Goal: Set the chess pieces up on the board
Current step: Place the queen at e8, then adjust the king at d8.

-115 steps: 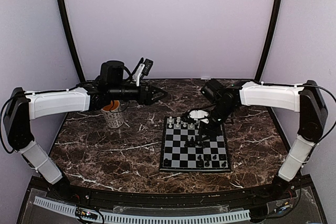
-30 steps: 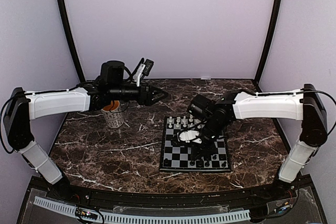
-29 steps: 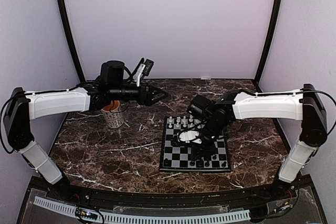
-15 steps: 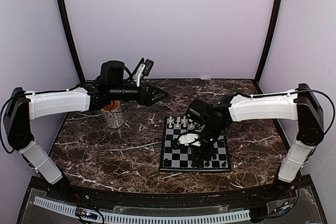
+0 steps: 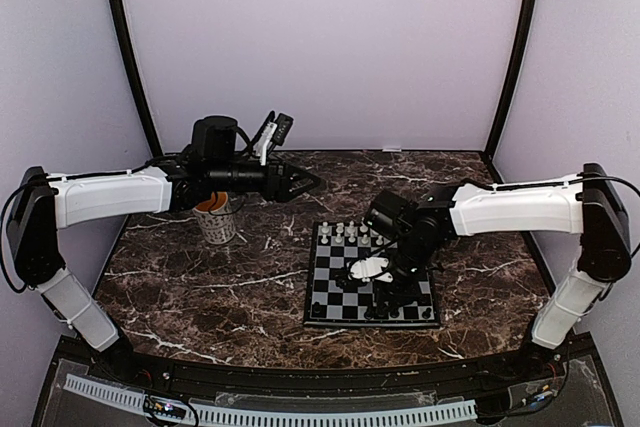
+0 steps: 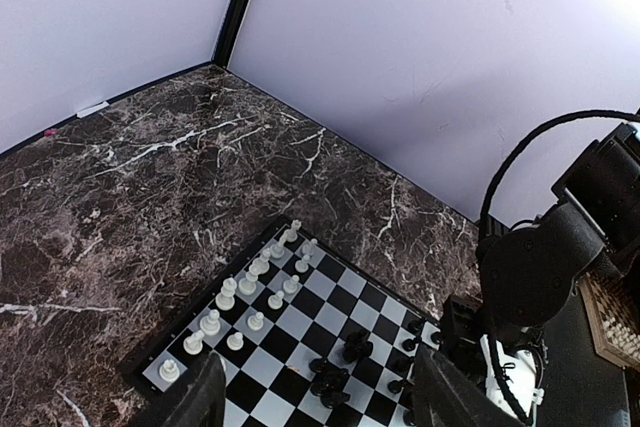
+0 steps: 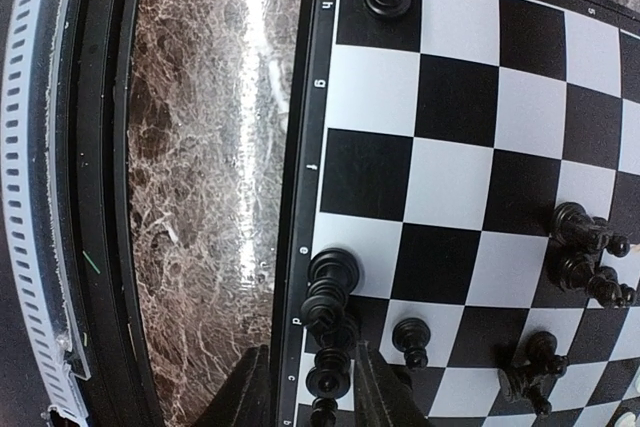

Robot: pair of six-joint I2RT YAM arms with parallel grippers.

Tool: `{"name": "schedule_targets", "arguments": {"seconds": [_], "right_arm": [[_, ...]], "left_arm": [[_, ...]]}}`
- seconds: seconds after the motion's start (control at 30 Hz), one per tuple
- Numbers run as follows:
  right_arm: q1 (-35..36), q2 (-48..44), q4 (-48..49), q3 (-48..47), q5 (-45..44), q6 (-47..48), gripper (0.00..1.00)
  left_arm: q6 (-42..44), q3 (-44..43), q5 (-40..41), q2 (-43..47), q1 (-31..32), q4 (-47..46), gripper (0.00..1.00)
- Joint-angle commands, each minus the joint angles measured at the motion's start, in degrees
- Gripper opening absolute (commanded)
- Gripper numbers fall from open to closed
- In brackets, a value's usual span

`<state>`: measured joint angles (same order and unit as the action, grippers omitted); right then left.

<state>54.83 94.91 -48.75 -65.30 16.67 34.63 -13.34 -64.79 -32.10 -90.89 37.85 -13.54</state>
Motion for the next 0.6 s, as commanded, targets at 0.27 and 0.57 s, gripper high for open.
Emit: {"name": "schedule_targets", "arguments": {"seconds": [0.27, 0.57], "right_arm": [[0.6, 0.3, 0.6, 1.0, -2.3, 0.8, 0.28], [0.6, 1.1, 1.1, 1.0, -2.7, 0.8, 0.26]], "left_arm": [[-0.1, -2.1, -0.7, 0.4, 0.5, -0.2, 0.66], [-0.1, -2.2, -0.7, 0.3, 0.5, -0.2, 0.66]]}}
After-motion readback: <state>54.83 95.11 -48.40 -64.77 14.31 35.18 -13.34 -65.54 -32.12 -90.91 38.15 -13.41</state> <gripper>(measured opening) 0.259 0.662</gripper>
